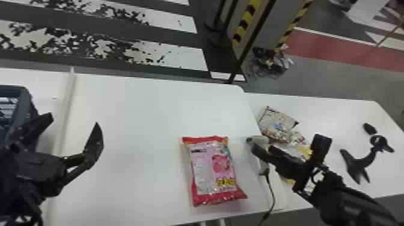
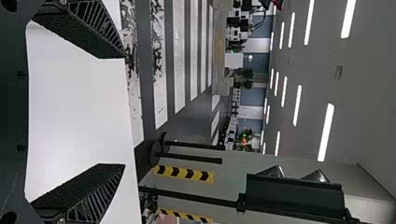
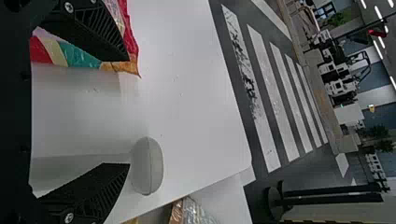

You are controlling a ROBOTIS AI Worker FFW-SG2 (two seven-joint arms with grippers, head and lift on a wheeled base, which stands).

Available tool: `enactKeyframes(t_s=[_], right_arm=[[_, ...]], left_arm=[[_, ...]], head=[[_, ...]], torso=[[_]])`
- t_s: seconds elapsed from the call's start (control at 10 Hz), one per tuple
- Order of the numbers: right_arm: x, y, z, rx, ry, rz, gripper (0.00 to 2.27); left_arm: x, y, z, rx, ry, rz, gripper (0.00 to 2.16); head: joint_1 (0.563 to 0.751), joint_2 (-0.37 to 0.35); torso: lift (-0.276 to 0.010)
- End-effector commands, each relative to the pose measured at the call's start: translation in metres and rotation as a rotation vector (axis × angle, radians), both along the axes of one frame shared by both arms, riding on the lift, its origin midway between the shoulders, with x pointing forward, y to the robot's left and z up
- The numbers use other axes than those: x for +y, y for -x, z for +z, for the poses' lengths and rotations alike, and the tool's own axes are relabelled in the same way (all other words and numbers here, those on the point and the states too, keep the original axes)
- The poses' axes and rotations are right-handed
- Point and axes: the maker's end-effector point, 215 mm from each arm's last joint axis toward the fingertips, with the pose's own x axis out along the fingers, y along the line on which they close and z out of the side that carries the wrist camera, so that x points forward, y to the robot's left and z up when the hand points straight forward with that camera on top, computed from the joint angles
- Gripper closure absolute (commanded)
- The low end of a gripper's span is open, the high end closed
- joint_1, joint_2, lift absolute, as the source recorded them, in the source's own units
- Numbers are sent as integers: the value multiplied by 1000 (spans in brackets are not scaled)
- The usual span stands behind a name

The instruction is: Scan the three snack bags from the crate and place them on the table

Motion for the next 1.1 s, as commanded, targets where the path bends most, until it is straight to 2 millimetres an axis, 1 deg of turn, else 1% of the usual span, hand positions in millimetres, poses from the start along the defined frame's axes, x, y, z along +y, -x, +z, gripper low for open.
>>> enactKeyframes(t_s=[0.0,0.1,0.2,0.3,0.5,0.7,1.0], right_arm=[[33,22,5,93,-171,33,60],[54,37,3,164,-272,66,60],[75,45,8,195,-365,113,63],[84,45,9,208,-403,135,73],[106,48,-15,290,-415,187,73],[122,38,-36,301,-369,236,73],[138,23,-49,301,-293,292,73]], left_arm=[[0,0,1,-2,0,0,33],[-1,0,2,-5,0,-2,33],[0,0,1,-1,1,-1,33],[0,-2,1,-3,1,0,33],[1,-4,1,-6,-2,-4,33],[2,-6,0,-4,-1,-5,33],[7,-7,-4,2,-8,1,33]], head=[[695,-350],[695,-350],[695,-350],[695,-350],[695,-335],[695,-310],[695,-268]], torso=[[-62],[-62],[-62],[-62],[-62],[-62],[-62]])
